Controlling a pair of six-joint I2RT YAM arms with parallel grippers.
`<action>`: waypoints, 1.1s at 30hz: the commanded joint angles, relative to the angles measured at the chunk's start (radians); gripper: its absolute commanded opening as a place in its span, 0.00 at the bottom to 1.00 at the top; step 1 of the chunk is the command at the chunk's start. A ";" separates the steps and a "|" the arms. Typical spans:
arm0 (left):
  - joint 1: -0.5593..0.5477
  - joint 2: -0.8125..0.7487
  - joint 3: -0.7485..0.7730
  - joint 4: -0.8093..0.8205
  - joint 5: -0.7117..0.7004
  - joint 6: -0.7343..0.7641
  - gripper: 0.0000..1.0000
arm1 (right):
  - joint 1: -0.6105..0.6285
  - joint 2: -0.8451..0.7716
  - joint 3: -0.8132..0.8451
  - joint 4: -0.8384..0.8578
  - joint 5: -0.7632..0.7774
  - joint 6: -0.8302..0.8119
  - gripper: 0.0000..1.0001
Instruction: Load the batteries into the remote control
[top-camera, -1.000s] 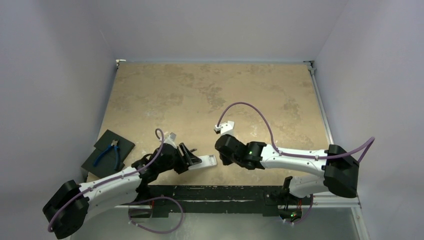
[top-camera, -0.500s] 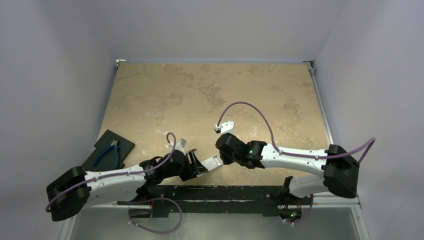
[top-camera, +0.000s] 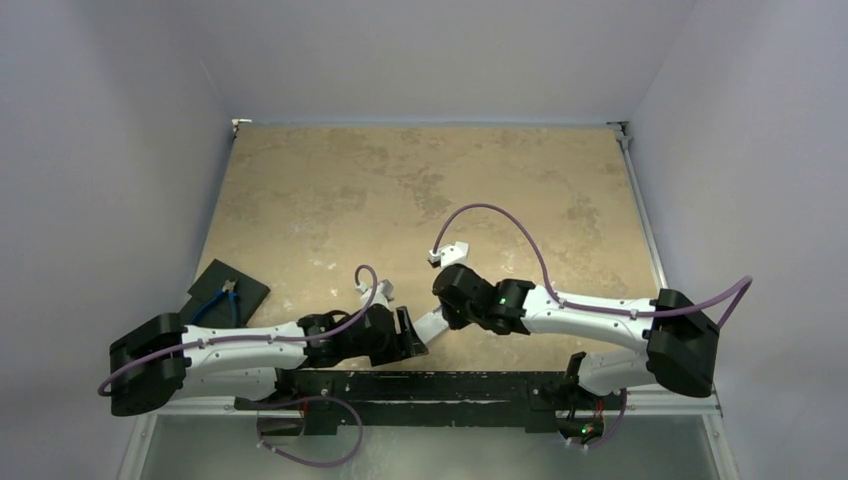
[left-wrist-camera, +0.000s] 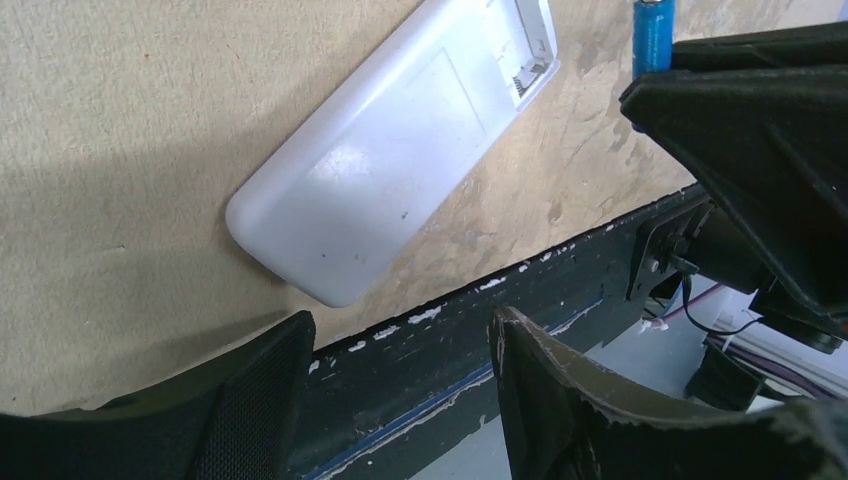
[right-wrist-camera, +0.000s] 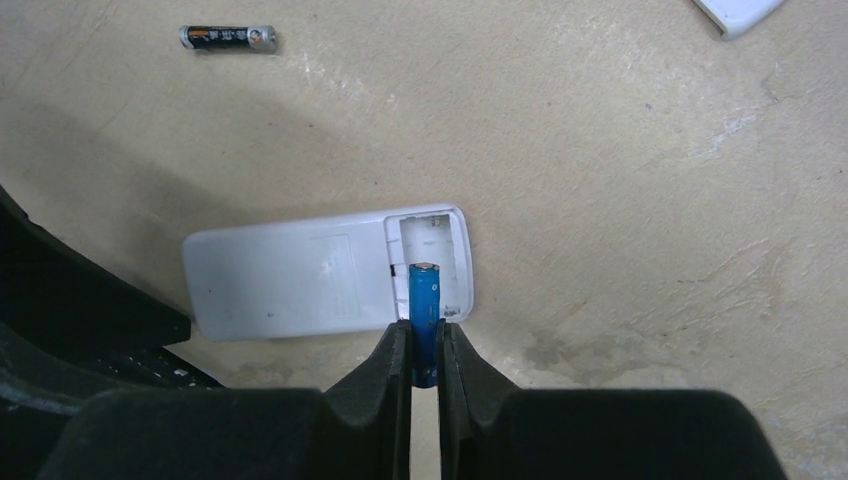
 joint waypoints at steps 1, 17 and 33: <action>-0.018 -0.019 0.066 -0.096 -0.071 0.042 0.64 | -0.014 -0.002 0.026 -0.014 -0.016 -0.034 0.03; 0.130 0.001 0.229 -0.157 -0.068 0.356 0.57 | -0.045 0.010 0.049 -0.080 -0.044 -0.092 0.03; 0.218 0.210 0.226 0.003 0.016 0.490 0.47 | -0.065 0.015 0.051 -0.099 -0.080 -0.113 0.04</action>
